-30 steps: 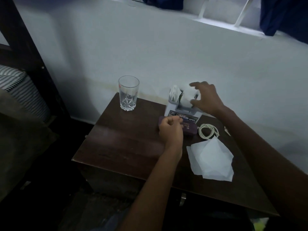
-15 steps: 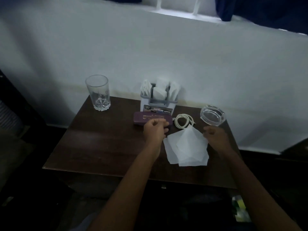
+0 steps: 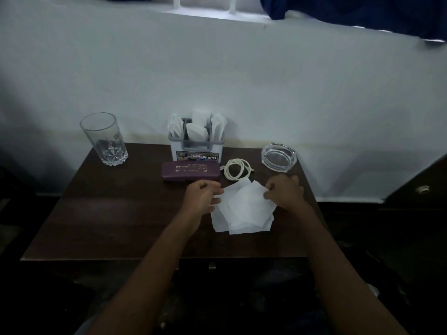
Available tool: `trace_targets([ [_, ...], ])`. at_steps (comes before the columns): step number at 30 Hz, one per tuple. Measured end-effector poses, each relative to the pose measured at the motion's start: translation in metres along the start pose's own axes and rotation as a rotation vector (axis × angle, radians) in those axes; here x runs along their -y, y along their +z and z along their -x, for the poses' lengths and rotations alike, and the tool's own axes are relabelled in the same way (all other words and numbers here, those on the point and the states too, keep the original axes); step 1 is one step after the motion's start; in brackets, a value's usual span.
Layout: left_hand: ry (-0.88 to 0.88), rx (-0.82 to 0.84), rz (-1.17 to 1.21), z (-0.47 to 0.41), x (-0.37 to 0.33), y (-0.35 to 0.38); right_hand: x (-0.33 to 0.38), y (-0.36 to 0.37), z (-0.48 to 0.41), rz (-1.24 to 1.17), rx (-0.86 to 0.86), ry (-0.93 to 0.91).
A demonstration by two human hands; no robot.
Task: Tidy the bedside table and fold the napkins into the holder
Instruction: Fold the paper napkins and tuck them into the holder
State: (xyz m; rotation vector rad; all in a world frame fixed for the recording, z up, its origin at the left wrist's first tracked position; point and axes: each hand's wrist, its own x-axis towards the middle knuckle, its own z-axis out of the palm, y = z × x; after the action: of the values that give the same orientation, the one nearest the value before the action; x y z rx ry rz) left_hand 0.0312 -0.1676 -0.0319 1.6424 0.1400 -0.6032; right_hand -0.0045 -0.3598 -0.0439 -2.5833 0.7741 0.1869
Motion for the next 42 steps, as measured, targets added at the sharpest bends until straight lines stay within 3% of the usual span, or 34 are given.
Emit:
trace_targets([
  [5,-0.030,0.055,-0.095,0.001,0.003,0.003,-0.013,-0.023,-0.003,-0.059,0.120,-0.010],
  [8,-0.034,0.071,-0.110,0.000,0.004,0.005,-0.014,-0.034,0.001,-0.082,-0.021,-0.047],
  [12,0.094,0.071,-0.102,-0.001,0.000,0.006,0.000,-0.046,0.012,-0.174,-0.176,-0.269],
  [18,0.320,0.236,-0.170,0.002,-0.001,0.008,0.039,-0.055,0.025,-0.241,0.023,-0.532],
  [22,0.301,0.285,-0.112,0.006,-0.005,0.005,0.060,-0.054,0.032,-0.360,0.114,-0.594],
  [26,0.152,0.233,0.002,0.007,-0.007,0.001,0.067,-0.040,0.029,-0.557,0.069,-0.526],
  [30,0.051,0.062,0.082,0.000,-0.008,-0.007,0.055,-0.023,0.010,-0.758,-0.063,-0.275],
  [33,-0.062,-0.060,0.174,-0.005,-0.009,-0.015,0.029,-0.001,-0.011,-0.442,-0.139,-0.113],
  [36,-0.097,-0.115,0.240,-0.007,-0.010,-0.019,0.014,0.017,-0.020,-0.153,-0.005,-0.051],
  [42,-0.097,-0.122,0.265,-0.005,-0.016,-0.022,0.015,0.015,-0.020,-0.264,-0.010,-0.093],
])
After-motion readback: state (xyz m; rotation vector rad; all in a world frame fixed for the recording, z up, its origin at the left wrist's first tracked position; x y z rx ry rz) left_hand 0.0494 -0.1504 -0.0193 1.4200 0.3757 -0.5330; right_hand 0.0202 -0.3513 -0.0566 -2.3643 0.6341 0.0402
